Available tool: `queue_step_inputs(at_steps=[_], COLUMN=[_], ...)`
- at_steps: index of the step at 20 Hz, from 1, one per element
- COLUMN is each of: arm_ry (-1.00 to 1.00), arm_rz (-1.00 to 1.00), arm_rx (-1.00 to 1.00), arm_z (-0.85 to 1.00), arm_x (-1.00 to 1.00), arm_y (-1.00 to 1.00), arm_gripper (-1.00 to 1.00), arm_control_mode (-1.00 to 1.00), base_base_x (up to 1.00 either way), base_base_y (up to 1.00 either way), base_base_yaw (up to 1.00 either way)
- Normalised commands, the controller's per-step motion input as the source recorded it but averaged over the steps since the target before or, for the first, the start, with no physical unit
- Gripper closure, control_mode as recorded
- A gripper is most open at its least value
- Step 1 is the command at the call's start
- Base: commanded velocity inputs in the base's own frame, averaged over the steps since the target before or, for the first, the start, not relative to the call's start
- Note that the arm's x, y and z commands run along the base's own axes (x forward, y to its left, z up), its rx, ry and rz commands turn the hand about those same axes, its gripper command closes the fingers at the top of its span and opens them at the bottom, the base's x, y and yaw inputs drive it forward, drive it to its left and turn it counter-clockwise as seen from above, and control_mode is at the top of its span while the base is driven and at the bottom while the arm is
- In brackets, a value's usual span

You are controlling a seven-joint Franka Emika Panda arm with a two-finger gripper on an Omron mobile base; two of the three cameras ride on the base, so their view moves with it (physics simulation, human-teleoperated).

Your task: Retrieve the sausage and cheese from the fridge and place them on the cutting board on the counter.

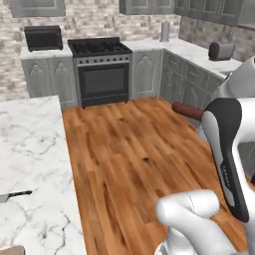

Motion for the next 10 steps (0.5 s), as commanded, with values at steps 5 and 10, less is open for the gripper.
queue_step_inputs(at_steps=[5,10], arm_ry=[0.00,0.00], arm_rz=[0.00,0.00], arm_rx=[0.00,0.00], arm_z=[0.00,0.00], arm_x=[0.00,0.00], arm_y=[0.00,0.00], arm_gripper=[1.00,1.00], arm_control_mode=[1.00,1.00], base_base_x=[0.46,0.01], base_base_y=[-0.57,-0.21], base_base_yaw=[0.51,0.93])
